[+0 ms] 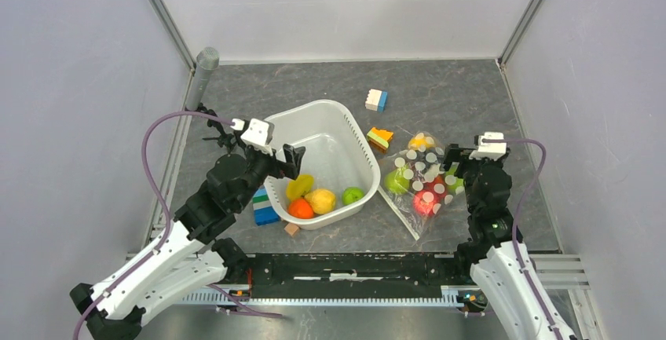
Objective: Place the food in the zip-top bag and seal the zipper
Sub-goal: Reset both arms
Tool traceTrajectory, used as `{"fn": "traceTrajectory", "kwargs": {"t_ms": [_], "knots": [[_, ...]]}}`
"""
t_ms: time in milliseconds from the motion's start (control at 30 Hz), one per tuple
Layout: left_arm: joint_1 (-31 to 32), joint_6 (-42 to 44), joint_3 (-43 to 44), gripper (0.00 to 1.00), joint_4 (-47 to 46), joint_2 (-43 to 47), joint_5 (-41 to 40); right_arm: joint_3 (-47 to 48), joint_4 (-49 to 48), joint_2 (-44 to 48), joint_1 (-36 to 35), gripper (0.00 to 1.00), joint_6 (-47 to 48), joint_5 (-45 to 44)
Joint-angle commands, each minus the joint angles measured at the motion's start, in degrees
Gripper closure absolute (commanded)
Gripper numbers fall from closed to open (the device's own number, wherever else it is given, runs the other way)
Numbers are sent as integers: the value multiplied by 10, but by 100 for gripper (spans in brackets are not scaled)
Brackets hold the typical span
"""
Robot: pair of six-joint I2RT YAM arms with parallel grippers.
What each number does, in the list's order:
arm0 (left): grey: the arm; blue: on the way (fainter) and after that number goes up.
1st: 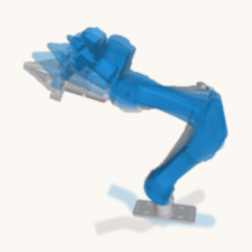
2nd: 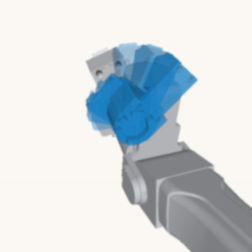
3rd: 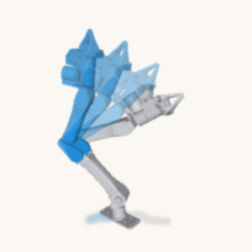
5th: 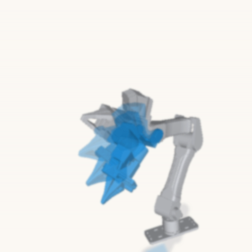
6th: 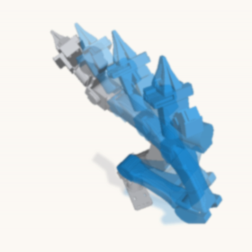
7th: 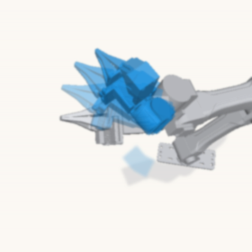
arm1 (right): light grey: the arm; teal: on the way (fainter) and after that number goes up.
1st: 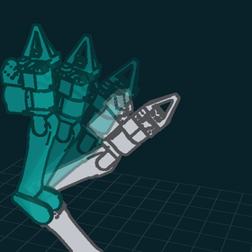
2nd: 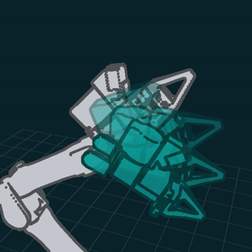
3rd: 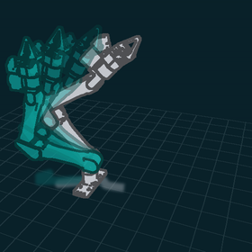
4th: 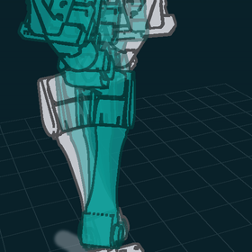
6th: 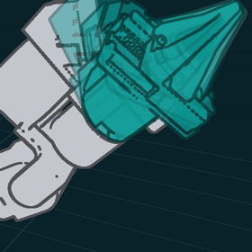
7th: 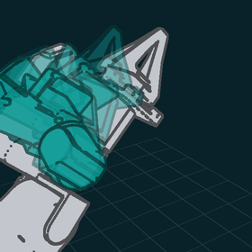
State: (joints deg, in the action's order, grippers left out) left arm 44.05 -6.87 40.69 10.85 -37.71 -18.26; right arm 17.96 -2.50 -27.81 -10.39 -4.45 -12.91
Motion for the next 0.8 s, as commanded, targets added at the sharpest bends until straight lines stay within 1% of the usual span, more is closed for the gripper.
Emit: {"fn": "traceTrajectory", "kwargs": {"t_ms": [0, 67, 133, 200, 367, 433, 567, 633, 700, 767], "knots": [[-3, -23, 7, 0, 12, -2, -96, 0, -14, -5, 0, 2, -37, -164], [-4, -22, 11, 0, 19, -12, -124, 10, 0, -11, 0, 2, -36, -200], [-11, -20, 21, 0, 29, -22, -129, 21, 9, -15, 0, 2, -37, -233], [-26, -24, 37, 0, 43, -31, -125, 27, 10, -17, 0, 2, -24, -242], [-110, -44, 81, 0, 91, -57, -39, 33, 10, -16, 0, 2, -4, -223], [-147, -54, 90, 0, 101, -59, -18, 35, 10, -17, 0, 2, -3, -218], [-226, -75, 107, 0, 125, -60, 70, 40, 15, -16, 0, 2, 6, -206], [-254, -81, 110, 0, 134, -67, 94, 45, 20, -15, 0, 2, 8, -200], [-259, -77, 114, 0, 147, -71, 88, 53, 24, -15, 0, 2, 11, -194], [-259, -83, 109, 0, 152, -65, 55, 60, 24, -15, 0, 2, 17, -186]]}}
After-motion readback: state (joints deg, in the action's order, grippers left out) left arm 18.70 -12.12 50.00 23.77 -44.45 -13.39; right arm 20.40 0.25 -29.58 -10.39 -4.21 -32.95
